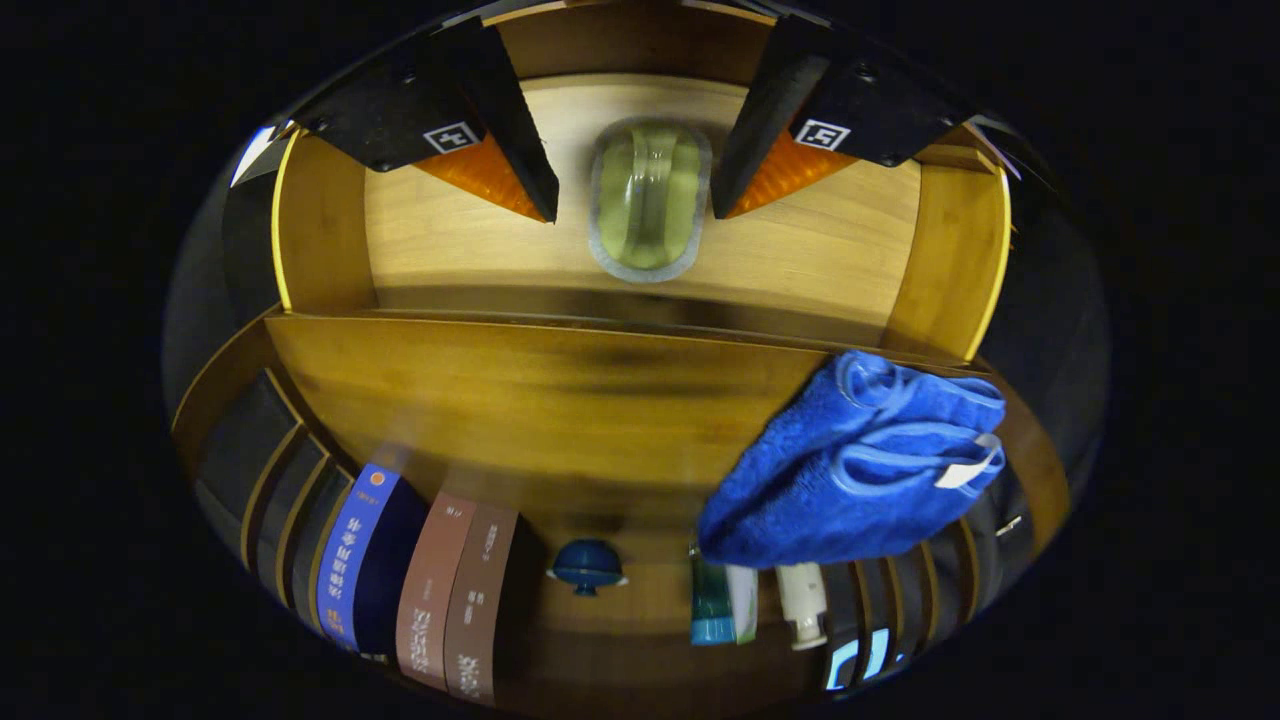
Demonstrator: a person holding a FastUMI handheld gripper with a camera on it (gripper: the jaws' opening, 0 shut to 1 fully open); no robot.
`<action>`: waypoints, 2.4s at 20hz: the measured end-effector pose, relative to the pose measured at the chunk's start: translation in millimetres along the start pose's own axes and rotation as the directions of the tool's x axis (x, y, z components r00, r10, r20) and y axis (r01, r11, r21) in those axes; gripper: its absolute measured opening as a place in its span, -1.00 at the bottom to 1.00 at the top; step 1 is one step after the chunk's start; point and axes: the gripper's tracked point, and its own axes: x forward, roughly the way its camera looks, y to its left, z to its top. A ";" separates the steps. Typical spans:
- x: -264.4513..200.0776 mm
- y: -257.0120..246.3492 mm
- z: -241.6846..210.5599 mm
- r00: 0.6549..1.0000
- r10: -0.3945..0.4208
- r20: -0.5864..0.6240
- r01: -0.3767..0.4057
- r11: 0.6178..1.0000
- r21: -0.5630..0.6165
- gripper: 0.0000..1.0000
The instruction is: Pull open the drawer, take out the items inside it, and place them on the countertop above the cabinet.
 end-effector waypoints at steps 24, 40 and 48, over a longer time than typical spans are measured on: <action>-117.8 3.8 34.5 0.982 0.189 -0.019 -0.185 0.976 0.116 -0.85; -10.8 -25.4 169.5 1.000 0.014 -0.022 -0.011 0.991 0.134 -0.78; -13.4 -19.9 174.9 1.000 -0.010 -0.010 0.010 0.997 0.075 0.26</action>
